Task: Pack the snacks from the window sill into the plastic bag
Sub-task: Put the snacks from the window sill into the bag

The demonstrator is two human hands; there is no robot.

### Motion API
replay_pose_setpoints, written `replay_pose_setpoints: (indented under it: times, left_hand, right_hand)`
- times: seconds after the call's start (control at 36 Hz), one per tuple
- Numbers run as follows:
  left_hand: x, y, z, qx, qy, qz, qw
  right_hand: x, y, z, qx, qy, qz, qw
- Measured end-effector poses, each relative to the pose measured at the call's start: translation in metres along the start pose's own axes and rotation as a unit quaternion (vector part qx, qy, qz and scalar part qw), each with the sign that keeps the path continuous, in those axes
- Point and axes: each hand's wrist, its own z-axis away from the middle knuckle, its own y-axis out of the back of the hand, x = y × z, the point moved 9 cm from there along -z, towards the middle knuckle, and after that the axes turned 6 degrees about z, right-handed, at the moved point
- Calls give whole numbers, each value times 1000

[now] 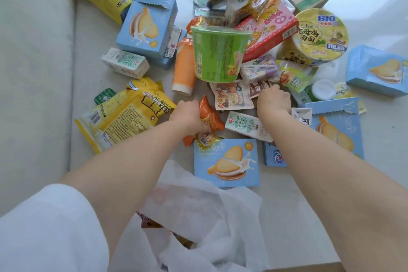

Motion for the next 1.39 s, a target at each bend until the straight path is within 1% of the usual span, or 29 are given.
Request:
replay_pose_setpoints:
  times: [0.08, 0.14, 0.22, 0.31, 0.39, 0.44, 0.5, 0.56, 0.58, 0.61, 0.67, 0.69, 0.72, 0.81, 0.89, 0.97, 1.03, 1.11, 1.17, 1.28, 1.33, 1.39]
  left_hand:
    - [-5, 6, 4, 11, 12, 65, 998]
    - [-6, 12, 9, 24, 20, 112, 993]
    - [-4, 20, 17, 31, 24, 154, 987]
    - [-3, 28, 22, 43, 22, 189, 981]
    - [-2, 38, 28, 61, 20, 223, 973]
    - [-3, 45, 32, 75, 16, 255, 964]
    - [-6, 51, 35, 86, 16, 300, 950]
    - [-11, 54, 37, 94, 23, 371, 924]
    - [-14, 54, 38, 95, 28, 400, 911]
    - [-16, 54, 38, 93, 33, 419, 902]
    - [-17, 51, 37, 71, 44, 442, 893]
    - [-15, 48, 36, 53, 47, 448, 891]
    - [-12, 44, 34, 38, 49, 451, 890]
    - [-4, 34, 26, 28, 54, 452, 890]
    - [2, 24, 18, 35, 68, 444, 893]
    - [10, 17, 9, 38, 70, 431, 899]
    - [15, 16, 3, 43, 72, 407, 909]
    - [24, 21, -4, 56, 64, 363, 928]
    - [27, 23, -9, 58, 64, 345, 935]
    - [26, 18, -17, 32, 76, 361, 929]
    - [24, 17, -18, 29, 83, 364, 927]
    - [23, 16, -18, 31, 87, 362, 928]
  right_hand:
    - [3, 2, 9, 24, 13, -10, 1000]
    - [6, 7, 16, 40, 13, -43, 998]
    - [16, 16, 24, 49, -12, -131, 990]
    - [31, 21, 28, 32, -45, -240, 969]
    - [49, 26, 33, 35, -67, -340, 937]
    - [61, 34, 36, 70, -74, -393, 914]
    - [71, 36, 40, 85, -92, -457, 881]
    - [70, 31, 41, 50, -84, -541, 835]
    - [65, 28, 40, 17, -65, -566, 822]
    - [57, 27, 41, -16, -37, -557, 829]
    - [40, 26, 46, -62, 26, -454, 888]
    - [32, 25, 48, -72, 48, -401, 912]
    - [24, 25, 50, -76, 65, -364, 926]
    - [0, 18, 53, -74, 104, -301, 945]
    - [-16, 5, 54, -77, 133, -258, 954]
    - [-17, -8, 48, -71, 132, -236, 960]
    - [-14, -17, 44, -81, 123, -247, 958]
    - [-11, -29, 39, -118, 115, -273, 948]
    - [-9, -34, 37, -144, 105, -286, 942]
    - [-16, -40, 35, -179, 107, -302, 930]
    - [-22, -43, 37, -194, 123, -275, 933]
    - [-27, -45, 38, -197, 138, -226, 944]
